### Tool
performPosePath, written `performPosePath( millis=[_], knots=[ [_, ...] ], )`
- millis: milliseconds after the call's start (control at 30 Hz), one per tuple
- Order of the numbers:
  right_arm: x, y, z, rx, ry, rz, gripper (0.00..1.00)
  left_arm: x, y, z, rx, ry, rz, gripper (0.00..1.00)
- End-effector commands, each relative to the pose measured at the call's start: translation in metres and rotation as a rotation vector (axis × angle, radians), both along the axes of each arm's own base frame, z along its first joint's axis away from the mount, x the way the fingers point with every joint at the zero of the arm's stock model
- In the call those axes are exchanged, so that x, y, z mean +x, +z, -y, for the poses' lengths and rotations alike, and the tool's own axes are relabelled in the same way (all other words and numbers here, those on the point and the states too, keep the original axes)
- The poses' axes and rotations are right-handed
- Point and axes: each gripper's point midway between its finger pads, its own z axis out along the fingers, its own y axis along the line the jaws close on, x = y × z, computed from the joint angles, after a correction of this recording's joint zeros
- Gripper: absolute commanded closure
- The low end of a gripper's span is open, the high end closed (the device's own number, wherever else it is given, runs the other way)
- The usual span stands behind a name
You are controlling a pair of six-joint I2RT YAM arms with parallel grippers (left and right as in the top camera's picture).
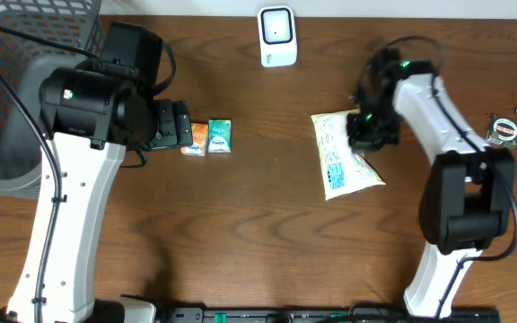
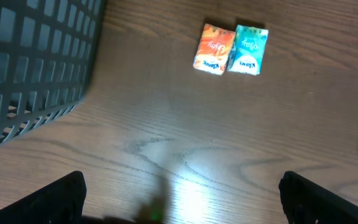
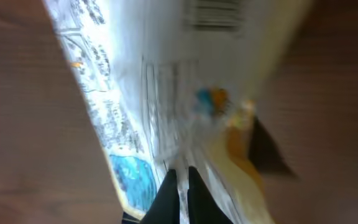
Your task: Scan the item barcode
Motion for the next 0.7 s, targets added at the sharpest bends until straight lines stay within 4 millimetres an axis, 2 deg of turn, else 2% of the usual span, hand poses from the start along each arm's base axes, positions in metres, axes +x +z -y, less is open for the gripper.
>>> performPosePath(
  millis=[0, 67, 167, 467, 567, 667],
  knots=[
    [-0.013, -0.024, 0.007, -0.101, -0.026, -0.014, 0.99, -0.001, -0.001, -0.001, 0.005, 0.006, -0.006, 0.02],
    [-0.017, -0.031, 0.028, -0.233, -0.106, -0.020, 0.99, -0.001, -0.001, -0.001, 0.005, 0.006, -0.006, 0.02],
    [-0.019, -0.024, 0.038, -0.293, -0.127, -0.028, 0.99, -0.001, -0.001, -0.001, 0.005, 0.006, -0.006, 0.02],
    [-0.011, 0.048, 0.029, -0.283, -0.103, -0.038, 0.98, -0.001, -0.001, -0.001, 0.005, 0.006, -0.005, 0.02],
    [-0.013, 0.052, 0.017, -0.260, -0.046, -0.036, 0.98, -0.001, -0.001, -0.001, 0.005, 0.006, -0.006, 0.02],
    [-0.015, 0.043, 0.008, -0.259, -0.019, -0.037, 0.97, -0.001, -0.001, -0.001, 0.005, 0.006, -0.006, 0.02]
  ],
)
